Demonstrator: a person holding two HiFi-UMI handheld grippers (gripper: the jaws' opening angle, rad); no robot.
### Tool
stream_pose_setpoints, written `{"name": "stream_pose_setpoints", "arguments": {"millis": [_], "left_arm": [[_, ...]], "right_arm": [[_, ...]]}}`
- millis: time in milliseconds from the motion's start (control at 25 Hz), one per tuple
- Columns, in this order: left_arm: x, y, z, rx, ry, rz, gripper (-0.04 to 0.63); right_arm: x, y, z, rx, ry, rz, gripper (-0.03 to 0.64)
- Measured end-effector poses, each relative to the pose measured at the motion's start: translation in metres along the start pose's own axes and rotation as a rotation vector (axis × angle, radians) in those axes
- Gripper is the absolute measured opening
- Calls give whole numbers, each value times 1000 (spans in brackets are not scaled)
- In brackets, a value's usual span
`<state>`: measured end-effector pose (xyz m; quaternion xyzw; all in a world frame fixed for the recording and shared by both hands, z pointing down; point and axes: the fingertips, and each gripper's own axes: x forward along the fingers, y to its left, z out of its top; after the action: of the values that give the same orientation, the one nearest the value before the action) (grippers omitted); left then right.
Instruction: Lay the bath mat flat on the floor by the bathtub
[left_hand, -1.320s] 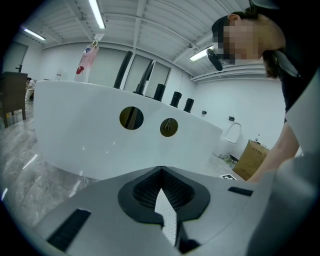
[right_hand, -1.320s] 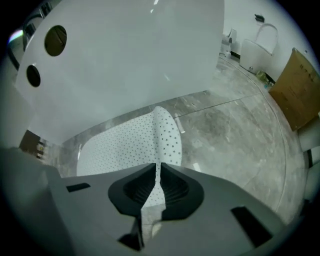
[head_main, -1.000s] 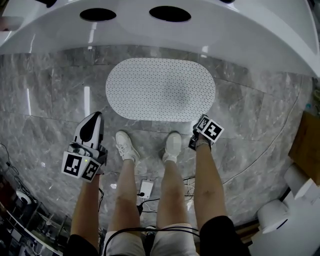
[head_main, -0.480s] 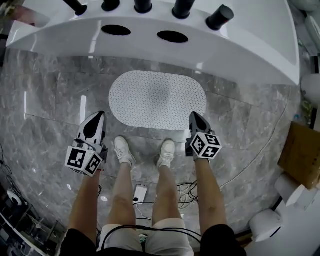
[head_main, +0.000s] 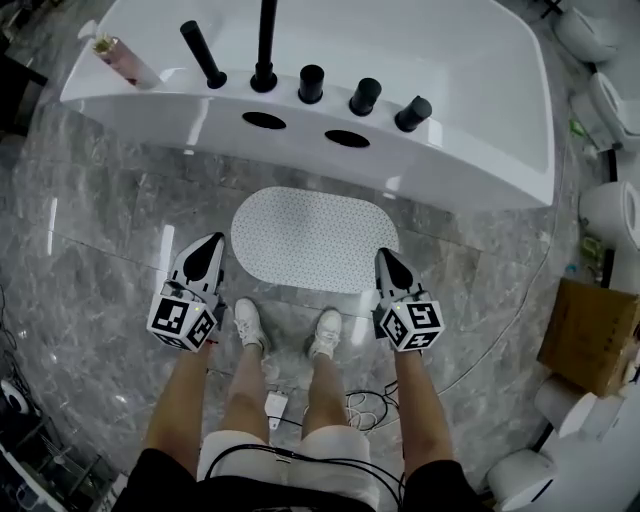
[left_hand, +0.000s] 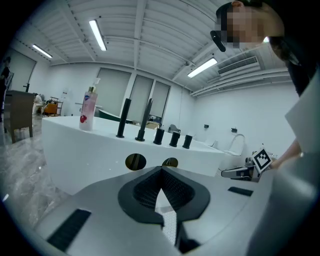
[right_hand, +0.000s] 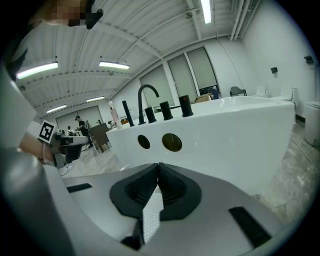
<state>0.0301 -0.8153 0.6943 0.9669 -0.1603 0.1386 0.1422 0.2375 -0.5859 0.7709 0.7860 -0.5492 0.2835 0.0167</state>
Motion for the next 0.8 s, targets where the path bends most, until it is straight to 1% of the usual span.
{"name": "stream_pose_setpoints", "arguments": {"millis": [120,280,400,600,720,800], "left_arm": [[-10,-3,30,14,-25,4,14],[-35,-15,61,1,-34,0,14],[-48,-21,87,10,-53,-14,14],[-79,-38,131,19,-67,-28,14],[-92,-46,164,20,-89,-56,14],[-96,-52,187,32,-110,-74,14]], "right_arm": [[-12,19,33,-4,-34,29,26],[-43,52,67,-34,-30,68,26],[-55,72,96,-59,-49,95,26],[-92,99,139,-62,-73,100,26],[-106,114,165,-42,-101,114,26],[-112,125,185,-54,-117,132,26]]}}
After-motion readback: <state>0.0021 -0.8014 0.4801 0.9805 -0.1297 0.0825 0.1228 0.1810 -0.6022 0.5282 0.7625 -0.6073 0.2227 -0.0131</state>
